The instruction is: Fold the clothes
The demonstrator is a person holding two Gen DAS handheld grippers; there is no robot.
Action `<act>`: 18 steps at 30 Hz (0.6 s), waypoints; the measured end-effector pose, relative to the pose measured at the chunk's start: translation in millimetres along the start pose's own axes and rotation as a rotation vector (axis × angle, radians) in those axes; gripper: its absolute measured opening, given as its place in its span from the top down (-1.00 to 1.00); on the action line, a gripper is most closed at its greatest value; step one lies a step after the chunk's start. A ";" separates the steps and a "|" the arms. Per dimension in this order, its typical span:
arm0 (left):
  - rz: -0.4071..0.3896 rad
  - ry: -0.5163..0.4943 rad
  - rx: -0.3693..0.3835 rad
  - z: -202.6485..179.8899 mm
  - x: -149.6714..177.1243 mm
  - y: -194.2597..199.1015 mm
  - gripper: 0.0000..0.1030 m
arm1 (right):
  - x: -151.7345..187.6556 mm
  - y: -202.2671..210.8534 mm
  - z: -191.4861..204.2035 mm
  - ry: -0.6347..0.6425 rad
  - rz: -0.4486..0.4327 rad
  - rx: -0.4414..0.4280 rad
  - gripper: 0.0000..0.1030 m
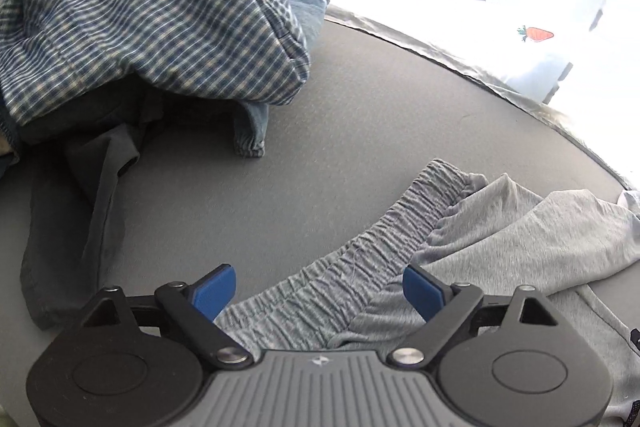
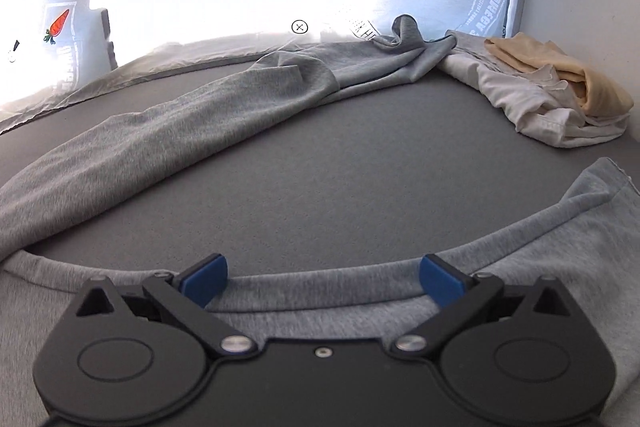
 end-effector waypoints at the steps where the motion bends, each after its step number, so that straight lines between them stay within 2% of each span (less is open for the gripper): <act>1: 0.001 -0.016 0.021 -3.6 -5.9 -7.8 -0.61 | 0.7 0.1 -0.4 -0.001 -0.012 0.001 -1.00; 3: 0.010 -0.051 0.054 -12.2 -18.0 -26.4 -0.52 | 0.9 -0.2 0.6 0.004 -0.017 0.008 -1.00; 6: 0.023 -0.110 0.094 -26.9 -33.1 -49.6 -0.25 | 0.6 -1.1 1.2 0.005 -0.018 0.010 -1.00; 7: 0.023 -0.130 0.123 -33.3 -37.3 -56.3 -0.22 | 0.6 -1.3 1.5 0.005 -0.018 0.010 -1.00; 11: 0.028 -0.218 0.221 -60.2 -49.1 -79.9 -0.21 | 0.6 -1.5 1.8 0.003 -0.018 0.010 -1.00; 18: 0.065 -0.353 0.224 -80.2 -48.7 -118.7 -0.22 | 0.4 -2.1 2.8 0.004 -0.016 0.014 -1.00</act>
Point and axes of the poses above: each gripper's, at about its wrist camera, not at the fingertips, and y roughly against the way its jaws point, z to its left, x to its underside, the point moved 8 cm from there along -y, roughly the way its jaws point, and after that the axes turned 1 degree about x, right-handed, at the moved point
